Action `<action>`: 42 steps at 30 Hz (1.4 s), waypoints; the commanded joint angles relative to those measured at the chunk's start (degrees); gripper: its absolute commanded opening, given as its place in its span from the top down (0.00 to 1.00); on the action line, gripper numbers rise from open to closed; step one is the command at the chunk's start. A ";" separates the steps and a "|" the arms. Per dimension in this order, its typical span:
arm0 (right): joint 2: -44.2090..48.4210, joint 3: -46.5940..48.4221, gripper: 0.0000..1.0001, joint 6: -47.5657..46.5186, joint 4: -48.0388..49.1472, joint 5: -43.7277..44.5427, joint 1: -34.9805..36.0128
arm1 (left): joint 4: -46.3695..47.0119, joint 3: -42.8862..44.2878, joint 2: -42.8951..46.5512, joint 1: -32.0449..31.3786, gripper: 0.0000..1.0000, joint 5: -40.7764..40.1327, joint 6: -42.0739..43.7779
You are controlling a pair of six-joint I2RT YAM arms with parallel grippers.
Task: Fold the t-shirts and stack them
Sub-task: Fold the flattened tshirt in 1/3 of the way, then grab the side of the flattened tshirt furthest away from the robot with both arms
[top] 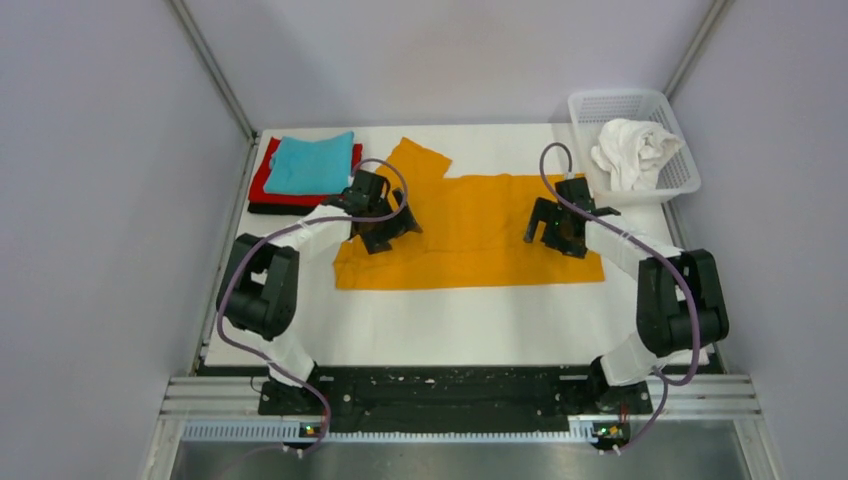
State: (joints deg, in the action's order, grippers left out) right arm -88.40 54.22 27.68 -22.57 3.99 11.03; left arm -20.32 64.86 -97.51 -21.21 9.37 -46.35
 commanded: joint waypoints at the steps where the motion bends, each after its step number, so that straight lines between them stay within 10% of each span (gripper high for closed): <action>1: -1.37 -3.05 0.01 1.33 3.98 1.11 0.85 | 1.28 -1.91 -2.25 0.23 0.05 -2.62 0.59; 23: 39.39 -30.51 0.03 25.69 -21.86 -1.54 8.44 | -1.12 -38.21 32.75 -6.44 0.03 -3.41 -11.89; 42: 45.02 -26.34 0.02 24.44 -25.54 2.41 9.57 | -7.51 -42.08 51.63 -10.80 0.01 -7.22 -18.79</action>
State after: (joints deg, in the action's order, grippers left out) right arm -42.89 23.86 54.28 -50.41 4.45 19.97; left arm -28.45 20.08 -45.23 -31.88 4.03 -66.85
